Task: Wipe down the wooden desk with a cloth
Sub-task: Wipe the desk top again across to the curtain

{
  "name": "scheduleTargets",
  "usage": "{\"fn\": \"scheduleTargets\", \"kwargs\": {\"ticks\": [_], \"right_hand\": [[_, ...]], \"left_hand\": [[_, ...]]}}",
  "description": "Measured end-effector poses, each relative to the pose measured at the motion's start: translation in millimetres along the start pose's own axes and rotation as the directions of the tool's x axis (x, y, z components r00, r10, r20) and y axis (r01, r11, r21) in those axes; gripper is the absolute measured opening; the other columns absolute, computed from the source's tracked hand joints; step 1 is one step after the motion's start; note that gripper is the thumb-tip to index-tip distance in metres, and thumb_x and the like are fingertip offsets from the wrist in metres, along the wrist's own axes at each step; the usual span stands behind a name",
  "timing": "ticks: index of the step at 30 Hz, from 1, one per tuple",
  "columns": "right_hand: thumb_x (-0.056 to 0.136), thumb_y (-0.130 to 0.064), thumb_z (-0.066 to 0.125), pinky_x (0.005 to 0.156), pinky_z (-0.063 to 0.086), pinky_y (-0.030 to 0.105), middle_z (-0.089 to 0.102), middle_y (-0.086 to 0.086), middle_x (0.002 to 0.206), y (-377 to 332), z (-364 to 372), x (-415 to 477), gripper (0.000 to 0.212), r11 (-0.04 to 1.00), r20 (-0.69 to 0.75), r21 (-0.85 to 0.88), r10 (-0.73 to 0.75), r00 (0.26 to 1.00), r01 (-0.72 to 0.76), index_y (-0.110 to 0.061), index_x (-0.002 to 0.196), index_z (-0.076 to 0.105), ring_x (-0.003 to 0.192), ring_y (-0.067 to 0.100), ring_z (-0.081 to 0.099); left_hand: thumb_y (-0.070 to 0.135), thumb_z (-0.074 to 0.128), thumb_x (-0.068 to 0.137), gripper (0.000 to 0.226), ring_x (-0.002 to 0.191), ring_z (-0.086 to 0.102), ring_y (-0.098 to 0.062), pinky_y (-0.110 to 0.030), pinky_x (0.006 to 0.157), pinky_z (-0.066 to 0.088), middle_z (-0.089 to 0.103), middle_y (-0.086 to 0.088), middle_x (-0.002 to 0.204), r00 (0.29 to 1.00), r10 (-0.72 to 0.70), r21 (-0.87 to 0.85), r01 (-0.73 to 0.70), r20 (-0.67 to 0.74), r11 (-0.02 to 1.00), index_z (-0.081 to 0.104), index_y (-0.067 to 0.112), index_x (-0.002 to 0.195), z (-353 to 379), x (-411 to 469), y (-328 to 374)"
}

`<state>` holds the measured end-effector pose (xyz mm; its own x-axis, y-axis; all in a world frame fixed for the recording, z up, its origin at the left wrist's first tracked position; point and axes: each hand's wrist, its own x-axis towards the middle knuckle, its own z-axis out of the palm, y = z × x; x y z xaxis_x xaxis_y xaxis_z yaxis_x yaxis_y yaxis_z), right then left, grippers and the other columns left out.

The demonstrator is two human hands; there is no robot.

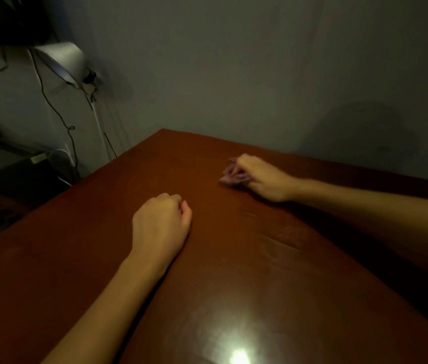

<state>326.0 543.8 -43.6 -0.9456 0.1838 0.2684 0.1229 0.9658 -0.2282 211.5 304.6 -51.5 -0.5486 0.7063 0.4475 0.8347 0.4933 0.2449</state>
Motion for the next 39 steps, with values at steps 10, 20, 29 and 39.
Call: {"fn": "scheduleTargets", "kwargs": {"ticks": [10,20,29,39], "right_hand": [[0.091,-0.05,0.048,0.095,0.041,0.039,0.054,0.011,0.12,-6,19,74,0.03,0.965,-0.099,-0.05,0.254,0.962,-0.259,-0.022,0.102,0.052,0.116,0.029,0.049],[0.098,-0.028,0.044,0.087,0.037,0.037,0.052,0.015,0.115,86,-11,47,0.021,0.884,-0.134,-0.116,0.438,0.889,-0.453,-0.008,0.103,0.05,0.106,0.031,0.048],[0.095,-0.031,0.049,0.093,0.039,0.04,0.053,0.012,0.117,-5,23,65,0.021,0.983,-0.029,-0.011,0.182,0.983,-0.182,-0.012,0.104,0.053,0.112,0.029,0.049],[0.098,-0.032,0.042,0.083,0.042,0.042,0.053,0.017,0.113,82,-18,26,0.025,0.763,-0.191,-0.168,0.596,0.78,-0.624,-0.008,0.104,0.048,0.102,0.034,0.052]], "left_hand": [[0.029,0.043,0.097,0.033,0.056,0.042,-0.006,-0.021,0.048,0.026,0.044,0.007,0.066,1.0,0.003,-0.008,-0.002,0.024,1.0,0.043,0.023,0.064,-3,-1,-1],[0.031,0.041,0.097,0.034,0.056,0.041,-0.005,-0.017,0.048,0.026,0.043,0.009,0.066,0.999,-0.017,0.007,0.017,0.045,1.0,0.04,0.026,0.064,-4,1,2],[0.033,0.043,0.097,0.033,0.056,0.044,-0.006,-0.019,0.048,0.027,0.047,0.007,0.066,0.999,-0.007,-0.034,0.008,0.041,0.999,0.046,0.024,0.065,-5,1,-1],[0.031,0.04,0.097,0.034,0.056,0.04,-0.007,-0.02,0.049,0.029,0.043,0.008,0.067,0.997,-0.016,-0.017,0.017,0.072,1.0,0.038,0.025,0.063,-4,3,1]]}}
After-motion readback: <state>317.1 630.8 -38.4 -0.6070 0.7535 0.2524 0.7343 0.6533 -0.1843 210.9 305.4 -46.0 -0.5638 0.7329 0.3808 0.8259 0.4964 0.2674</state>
